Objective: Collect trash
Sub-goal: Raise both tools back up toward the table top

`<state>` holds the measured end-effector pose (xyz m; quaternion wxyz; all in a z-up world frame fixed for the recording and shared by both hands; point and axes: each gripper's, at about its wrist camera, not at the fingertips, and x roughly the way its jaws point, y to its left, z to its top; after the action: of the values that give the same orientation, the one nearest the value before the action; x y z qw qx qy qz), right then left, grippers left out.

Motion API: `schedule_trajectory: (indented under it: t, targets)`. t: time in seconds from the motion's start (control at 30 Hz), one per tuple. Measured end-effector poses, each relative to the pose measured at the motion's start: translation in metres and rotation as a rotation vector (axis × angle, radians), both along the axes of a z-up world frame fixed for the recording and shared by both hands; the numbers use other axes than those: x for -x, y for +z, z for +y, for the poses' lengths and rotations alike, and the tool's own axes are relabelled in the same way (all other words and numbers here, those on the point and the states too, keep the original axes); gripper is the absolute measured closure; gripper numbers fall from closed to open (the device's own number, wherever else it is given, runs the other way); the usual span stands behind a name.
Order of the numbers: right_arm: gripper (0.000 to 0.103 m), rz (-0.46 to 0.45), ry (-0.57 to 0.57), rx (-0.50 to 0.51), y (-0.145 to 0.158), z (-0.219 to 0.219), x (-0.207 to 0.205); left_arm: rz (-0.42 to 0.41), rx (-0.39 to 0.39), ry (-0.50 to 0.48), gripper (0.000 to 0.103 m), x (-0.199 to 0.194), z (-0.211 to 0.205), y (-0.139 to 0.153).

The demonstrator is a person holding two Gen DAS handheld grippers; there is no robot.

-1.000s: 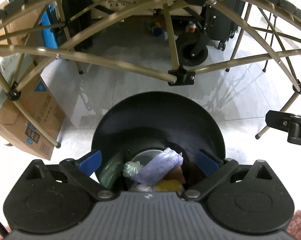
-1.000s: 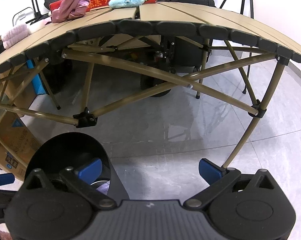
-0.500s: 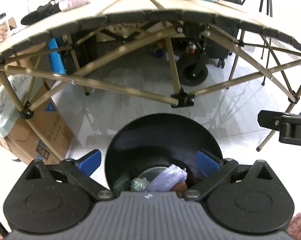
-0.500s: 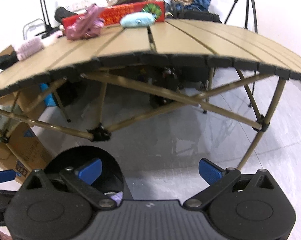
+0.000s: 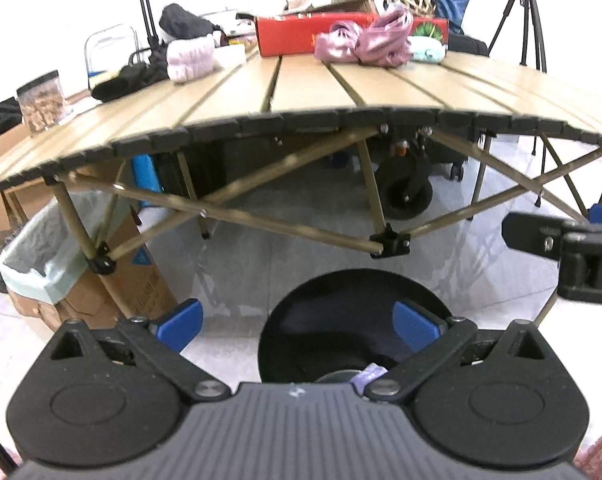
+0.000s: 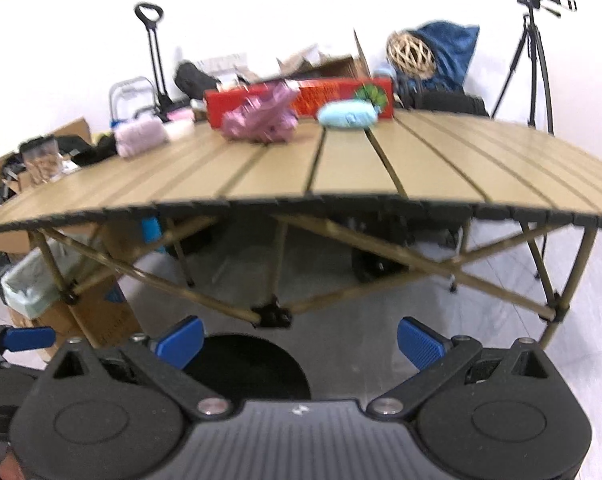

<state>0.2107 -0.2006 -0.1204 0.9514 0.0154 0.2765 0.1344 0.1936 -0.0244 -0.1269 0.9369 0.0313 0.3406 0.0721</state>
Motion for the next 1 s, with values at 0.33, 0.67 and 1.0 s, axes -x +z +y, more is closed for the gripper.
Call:
schedule_trajectory:
  t: [0.33, 0.67, 1.0]
  targets:
    - [0.0, -0.162, 0.011, -0.07, 0.03, -0.004, 0.021, -0.113, 0.02, 0.026, 0.0, 0.021, 0.017, 0.035]
    - [0.0, -0.267, 0.049, -0.063, 0.053, 0.008, 0.014, -0.202, 0.056, 0.059, 0.0, 0.019, 0.037, 0.063]
    - [0.0, -0.313, 0.021, -0.093, 0.066, 0.021, -0.026, -0.261, 0.076, 0.11, 0.0, -0.012, 0.052, 0.077]
